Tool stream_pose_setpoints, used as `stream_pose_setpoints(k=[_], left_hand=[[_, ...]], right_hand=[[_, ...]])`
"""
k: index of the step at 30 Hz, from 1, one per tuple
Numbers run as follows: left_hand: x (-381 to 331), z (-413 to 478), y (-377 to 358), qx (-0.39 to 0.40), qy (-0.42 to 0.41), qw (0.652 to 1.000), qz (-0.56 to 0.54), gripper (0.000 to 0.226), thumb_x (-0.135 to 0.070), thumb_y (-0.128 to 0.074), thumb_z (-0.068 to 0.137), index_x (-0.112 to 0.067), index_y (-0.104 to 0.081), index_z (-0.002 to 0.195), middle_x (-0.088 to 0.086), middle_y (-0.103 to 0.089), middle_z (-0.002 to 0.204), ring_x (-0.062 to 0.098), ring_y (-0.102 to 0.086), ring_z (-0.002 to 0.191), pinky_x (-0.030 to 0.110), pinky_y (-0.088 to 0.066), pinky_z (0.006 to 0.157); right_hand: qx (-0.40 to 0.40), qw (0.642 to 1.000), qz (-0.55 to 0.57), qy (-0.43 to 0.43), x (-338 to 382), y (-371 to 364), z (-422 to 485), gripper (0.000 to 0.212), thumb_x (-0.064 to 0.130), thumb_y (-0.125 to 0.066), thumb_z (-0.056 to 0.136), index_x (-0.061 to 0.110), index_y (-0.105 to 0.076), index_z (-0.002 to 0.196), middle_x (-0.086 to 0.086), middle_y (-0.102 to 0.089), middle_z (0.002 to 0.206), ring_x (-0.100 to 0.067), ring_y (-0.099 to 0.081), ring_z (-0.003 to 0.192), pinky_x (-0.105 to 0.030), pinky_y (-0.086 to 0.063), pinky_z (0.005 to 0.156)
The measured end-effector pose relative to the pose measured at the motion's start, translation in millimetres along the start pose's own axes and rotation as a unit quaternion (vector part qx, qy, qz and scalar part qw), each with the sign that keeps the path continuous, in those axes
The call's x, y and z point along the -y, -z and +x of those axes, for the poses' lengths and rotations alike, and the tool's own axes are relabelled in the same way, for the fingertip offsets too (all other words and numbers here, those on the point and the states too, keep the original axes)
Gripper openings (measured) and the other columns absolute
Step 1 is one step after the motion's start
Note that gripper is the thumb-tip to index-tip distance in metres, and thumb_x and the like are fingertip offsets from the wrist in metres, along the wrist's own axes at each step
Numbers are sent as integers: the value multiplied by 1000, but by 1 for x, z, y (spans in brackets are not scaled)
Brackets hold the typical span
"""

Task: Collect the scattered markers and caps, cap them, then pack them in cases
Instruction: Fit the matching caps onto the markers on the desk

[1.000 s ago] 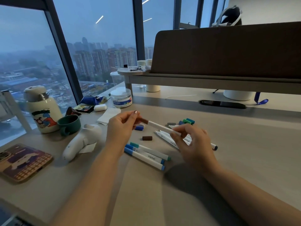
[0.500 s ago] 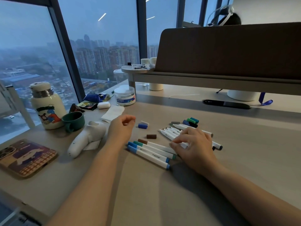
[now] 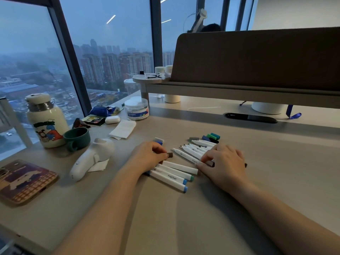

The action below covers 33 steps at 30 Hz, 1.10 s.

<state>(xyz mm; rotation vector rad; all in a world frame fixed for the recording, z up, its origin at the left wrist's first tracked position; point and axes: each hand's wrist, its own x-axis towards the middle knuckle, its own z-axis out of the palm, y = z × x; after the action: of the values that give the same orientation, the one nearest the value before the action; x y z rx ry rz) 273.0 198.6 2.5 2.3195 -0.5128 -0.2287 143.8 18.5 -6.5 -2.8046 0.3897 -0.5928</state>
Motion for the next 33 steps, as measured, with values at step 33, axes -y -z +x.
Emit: stream_pose_setpoints(k=[33], left_hand=[[-7, -12, 15, -91, -122, 941, -304, 20, -13, -61, 89, -26, -63, 104, -11, -68, 101, -2, -64, 92, 15, -50, 77]], right_hand=[[-185, 945, 269, 6, -9, -9, 4, 12, 22, -57, 94, 33, -51, 92, 12, -61, 81, -16, -55, 78, -44, -46, 77]])
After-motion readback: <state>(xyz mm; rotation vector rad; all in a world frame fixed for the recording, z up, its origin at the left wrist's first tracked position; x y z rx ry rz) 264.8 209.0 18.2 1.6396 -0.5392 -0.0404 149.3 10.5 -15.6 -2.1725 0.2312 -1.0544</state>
